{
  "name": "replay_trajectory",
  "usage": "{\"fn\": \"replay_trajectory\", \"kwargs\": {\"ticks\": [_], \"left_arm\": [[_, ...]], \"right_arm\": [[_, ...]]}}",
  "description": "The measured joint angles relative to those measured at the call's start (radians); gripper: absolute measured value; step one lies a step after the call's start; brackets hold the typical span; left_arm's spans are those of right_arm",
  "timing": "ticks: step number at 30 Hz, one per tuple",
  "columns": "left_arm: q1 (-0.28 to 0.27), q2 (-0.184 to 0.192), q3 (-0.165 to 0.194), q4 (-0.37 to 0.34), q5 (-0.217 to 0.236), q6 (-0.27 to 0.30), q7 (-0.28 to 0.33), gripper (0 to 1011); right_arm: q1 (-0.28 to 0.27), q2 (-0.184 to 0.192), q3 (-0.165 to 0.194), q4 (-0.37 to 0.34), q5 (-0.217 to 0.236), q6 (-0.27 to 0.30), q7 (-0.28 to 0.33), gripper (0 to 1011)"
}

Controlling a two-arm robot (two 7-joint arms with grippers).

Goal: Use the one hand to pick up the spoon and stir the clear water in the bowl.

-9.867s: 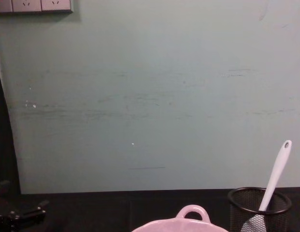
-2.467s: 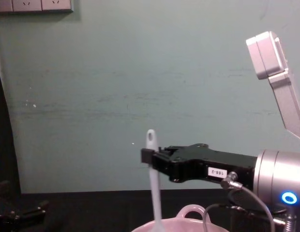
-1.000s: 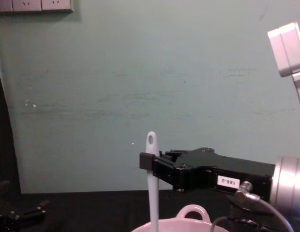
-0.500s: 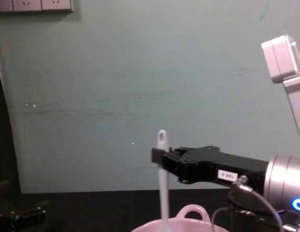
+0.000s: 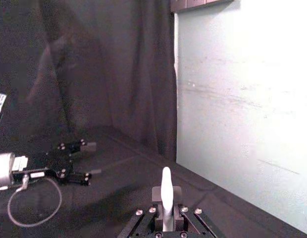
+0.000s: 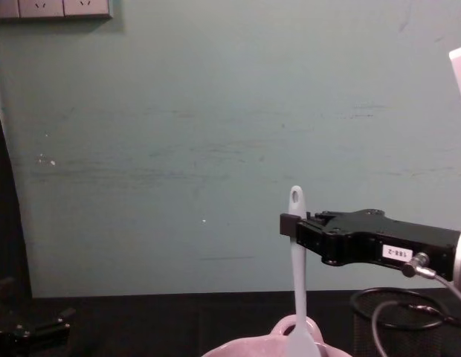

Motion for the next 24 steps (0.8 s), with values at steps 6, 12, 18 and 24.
{"fn": "replay_trajectory", "kwargs": {"ticks": [6,12,18,24], "left_arm": [[0.000,0.000,0.000,0.000,0.000,0.000,0.000,1005],[0.000,0.000,0.000,0.000,0.000,0.000,0.000,1005],[0.000,0.000,0.000,0.000,0.000,0.000,0.000,1005],[0.000,0.000,0.000,0.000,0.000,0.000,0.000,1005]], "right_arm": [[-0.018,0.024,-0.009,-0.040,-0.021,0.018,0.006,114],[-0.038,0.035,-0.027,-0.088,-0.030,0.033,0.020,114],[-0.043,0.028,-0.048,-0.112,-0.030,0.039,0.035,114],[-0.036,0.005,-0.066,-0.103,-0.016,0.040,0.046,114]]}}
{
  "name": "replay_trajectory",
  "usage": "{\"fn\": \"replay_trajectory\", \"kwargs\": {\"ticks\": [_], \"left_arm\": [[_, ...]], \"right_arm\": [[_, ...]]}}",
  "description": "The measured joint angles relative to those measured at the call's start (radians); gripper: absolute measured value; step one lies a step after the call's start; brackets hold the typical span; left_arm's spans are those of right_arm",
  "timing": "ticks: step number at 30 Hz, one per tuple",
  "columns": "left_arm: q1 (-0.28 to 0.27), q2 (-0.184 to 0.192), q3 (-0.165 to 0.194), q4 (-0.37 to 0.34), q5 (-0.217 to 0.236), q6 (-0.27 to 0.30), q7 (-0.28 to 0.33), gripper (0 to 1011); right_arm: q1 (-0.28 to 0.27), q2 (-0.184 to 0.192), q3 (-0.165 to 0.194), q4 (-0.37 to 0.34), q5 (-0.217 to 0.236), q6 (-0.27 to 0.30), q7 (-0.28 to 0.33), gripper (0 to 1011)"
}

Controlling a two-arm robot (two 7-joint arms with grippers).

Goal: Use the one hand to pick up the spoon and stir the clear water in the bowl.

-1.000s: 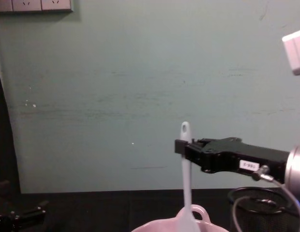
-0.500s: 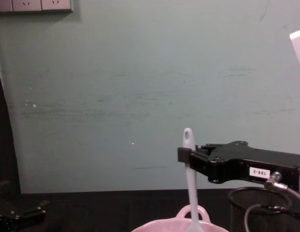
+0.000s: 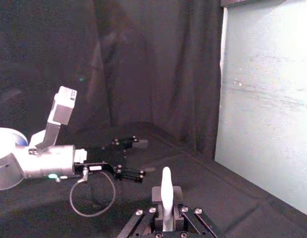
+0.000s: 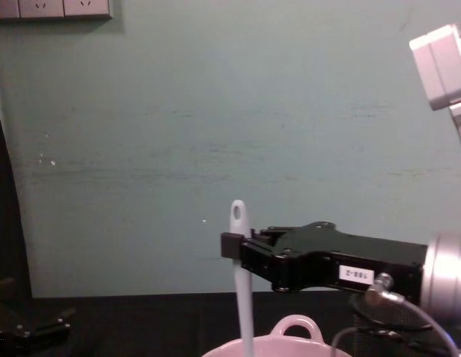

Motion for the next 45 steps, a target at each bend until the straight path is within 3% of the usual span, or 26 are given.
{"fn": "replay_trajectory", "kwargs": {"ticks": [10,19,33,45], "left_arm": [[0.000,0.000,0.000,0.000,0.000,0.000,0.000,1005],[0.000,0.000,0.000,0.000,0.000,0.000,0.000,1005],[0.000,0.000,0.000,0.000,0.000,0.000,0.000,1005],[0.000,0.000,0.000,0.000,0.000,0.000,0.000,1005]], "right_arm": [[0.047,-0.049,-0.013,0.078,0.017,-0.019,0.002,114],[0.069,-0.073,0.017,0.150,0.030,-0.033,-0.033,114],[0.040,-0.026,0.075,0.112,0.016,-0.027,-0.067,114],[-0.008,0.015,0.055,0.019,-0.030,-0.006,-0.067,114]]}}
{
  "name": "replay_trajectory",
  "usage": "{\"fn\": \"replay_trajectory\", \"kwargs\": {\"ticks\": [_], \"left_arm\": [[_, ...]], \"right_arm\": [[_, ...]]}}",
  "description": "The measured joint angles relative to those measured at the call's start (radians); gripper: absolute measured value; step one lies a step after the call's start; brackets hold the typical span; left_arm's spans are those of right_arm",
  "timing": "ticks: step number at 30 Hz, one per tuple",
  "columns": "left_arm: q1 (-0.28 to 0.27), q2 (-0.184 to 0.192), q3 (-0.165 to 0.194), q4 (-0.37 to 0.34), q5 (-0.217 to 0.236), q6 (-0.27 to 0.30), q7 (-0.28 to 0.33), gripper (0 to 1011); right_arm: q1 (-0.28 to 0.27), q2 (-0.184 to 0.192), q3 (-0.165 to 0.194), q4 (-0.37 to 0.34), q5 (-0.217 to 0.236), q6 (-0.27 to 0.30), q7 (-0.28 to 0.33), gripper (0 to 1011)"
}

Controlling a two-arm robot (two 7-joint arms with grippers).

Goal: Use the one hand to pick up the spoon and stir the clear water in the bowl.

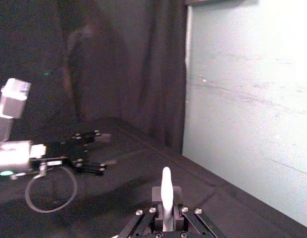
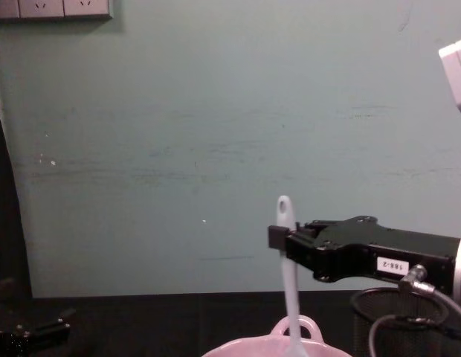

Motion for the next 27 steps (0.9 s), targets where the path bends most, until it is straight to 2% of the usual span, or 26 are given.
{"fn": "replay_trajectory", "kwargs": {"ticks": [8,14,20,27], "left_arm": [[0.000,0.000,0.000,0.000,0.000,0.000,0.000,1005],[0.000,0.000,0.000,0.000,0.000,0.000,0.000,1005],[0.000,0.000,0.000,0.000,0.000,0.000,0.000,1005],[0.000,0.000,0.000,0.000,0.000,0.000,0.000,1005]], "right_arm": [[-0.039,0.004,-0.029,-0.069,-0.008,0.004,0.021,114],[-0.041,-0.012,-0.043,-0.076,-0.005,-0.001,0.027,114],[-0.017,-0.047,-0.057,-0.040,0.005,-0.011,0.031,114],[0.011,-0.078,-0.054,0.021,0.032,-0.016,0.036,114]]}}
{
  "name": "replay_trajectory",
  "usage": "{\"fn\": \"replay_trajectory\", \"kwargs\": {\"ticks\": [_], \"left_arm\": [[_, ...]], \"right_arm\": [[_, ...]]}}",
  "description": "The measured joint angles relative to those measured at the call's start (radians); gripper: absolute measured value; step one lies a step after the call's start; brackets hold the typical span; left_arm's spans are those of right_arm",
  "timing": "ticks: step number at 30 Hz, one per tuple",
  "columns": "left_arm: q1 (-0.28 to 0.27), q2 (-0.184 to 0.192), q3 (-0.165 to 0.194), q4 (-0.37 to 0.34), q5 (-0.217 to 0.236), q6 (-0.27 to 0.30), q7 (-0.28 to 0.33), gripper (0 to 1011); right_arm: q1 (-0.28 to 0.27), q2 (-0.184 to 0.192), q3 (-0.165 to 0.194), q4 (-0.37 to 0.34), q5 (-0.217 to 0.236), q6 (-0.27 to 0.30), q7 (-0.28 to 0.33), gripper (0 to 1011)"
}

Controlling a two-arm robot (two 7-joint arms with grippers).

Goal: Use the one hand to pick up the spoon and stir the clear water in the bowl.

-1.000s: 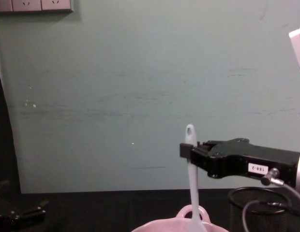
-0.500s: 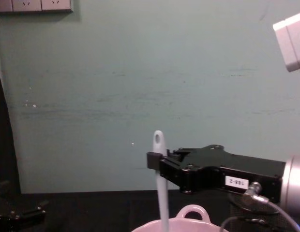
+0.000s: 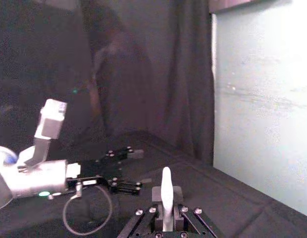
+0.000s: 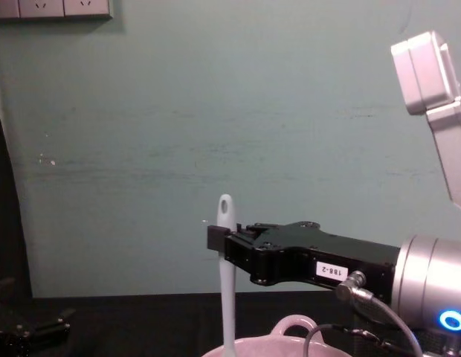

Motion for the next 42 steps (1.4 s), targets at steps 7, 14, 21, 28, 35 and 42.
{"fn": "replay_trajectory", "kwargs": {"ticks": [7,14,21,28,35,42], "left_arm": [[0.000,0.000,0.000,0.000,0.000,0.000,0.000,1005],[0.000,0.000,0.000,0.000,0.000,0.000,0.000,1005],[0.000,0.000,0.000,0.000,0.000,0.000,0.000,1005],[0.000,0.000,0.000,0.000,0.000,0.000,0.000,1005],[0.000,0.000,0.000,0.000,0.000,0.000,0.000,1005],[0.000,0.000,0.000,0.000,0.000,0.000,0.000,1005]], "right_arm": [[0.024,-0.016,0.024,0.068,0.024,0.002,-0.016,114],[0.030,-0.003,0.066,0.091,0.023,-0.006,-0.052,114],[0.013,0.021,0.094,0.070,0.022,-0.006,-0.061,114],[-0.011,0.042,0.103,0.036,0.010,0.001,-0.064,114],[-0.035,0.064,0.081,-0.020,-0.016,0.016,-0.052,114],[-0.059,0.064,0.056,-0.058,-0.016,0.027,-0.035,114]]}}
